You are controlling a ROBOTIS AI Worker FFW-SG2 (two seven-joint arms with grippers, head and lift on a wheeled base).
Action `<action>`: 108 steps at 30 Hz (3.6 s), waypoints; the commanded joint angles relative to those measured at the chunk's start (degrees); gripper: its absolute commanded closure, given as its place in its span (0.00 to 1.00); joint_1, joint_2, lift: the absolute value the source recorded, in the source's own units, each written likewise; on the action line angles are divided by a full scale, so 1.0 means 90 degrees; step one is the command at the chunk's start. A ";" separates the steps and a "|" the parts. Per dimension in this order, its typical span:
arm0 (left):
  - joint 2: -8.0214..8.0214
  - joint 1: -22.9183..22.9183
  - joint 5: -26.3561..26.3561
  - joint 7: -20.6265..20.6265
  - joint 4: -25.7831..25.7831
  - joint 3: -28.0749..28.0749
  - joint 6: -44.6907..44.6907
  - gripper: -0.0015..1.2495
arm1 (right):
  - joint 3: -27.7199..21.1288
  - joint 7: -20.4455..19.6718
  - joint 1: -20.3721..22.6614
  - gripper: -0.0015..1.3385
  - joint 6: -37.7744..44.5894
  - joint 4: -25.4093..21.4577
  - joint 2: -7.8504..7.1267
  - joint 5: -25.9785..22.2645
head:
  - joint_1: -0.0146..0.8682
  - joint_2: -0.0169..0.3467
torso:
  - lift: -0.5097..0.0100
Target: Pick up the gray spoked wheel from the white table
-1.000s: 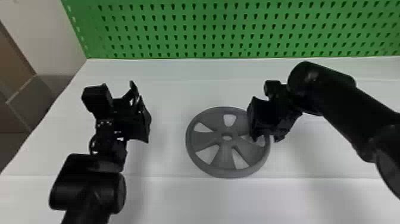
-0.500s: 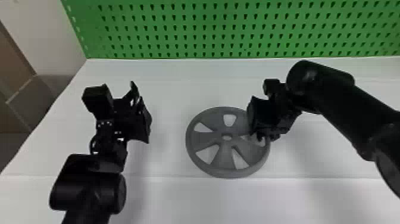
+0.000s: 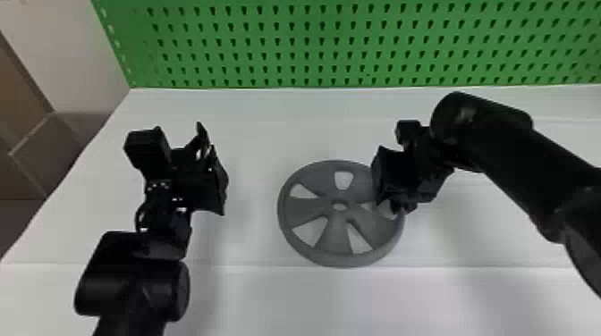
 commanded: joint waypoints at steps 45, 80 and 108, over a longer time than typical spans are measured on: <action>0.0020 0.0042 -0.0003 0.0000 -0.0002 0.0043 0.0013 0.39 | -0.1473 0.0000 -0.0059 0.85 0.1346 -0.1244 -0.0116 0.0711 | 0.90 0.28 | 0.83; 0.0029 0.0061 0.0036 0.0000 -0.0002 0.0043 0.0013 0.39 | -0.1932 0.0000 0.0185 0.85 0.0829 -0.2054 -0.0399 0.1023 | 0.90 0.28 | 0.83; 0.0029 0.0344 0.0114 0.0000 -0.0452 0.0423 0.0003 0.39 | -0.2430 0.1856 0.2275 0.85 -0.2560 -0.5375 -0.0233 0.3162 | 0.90 0.28 | 0.83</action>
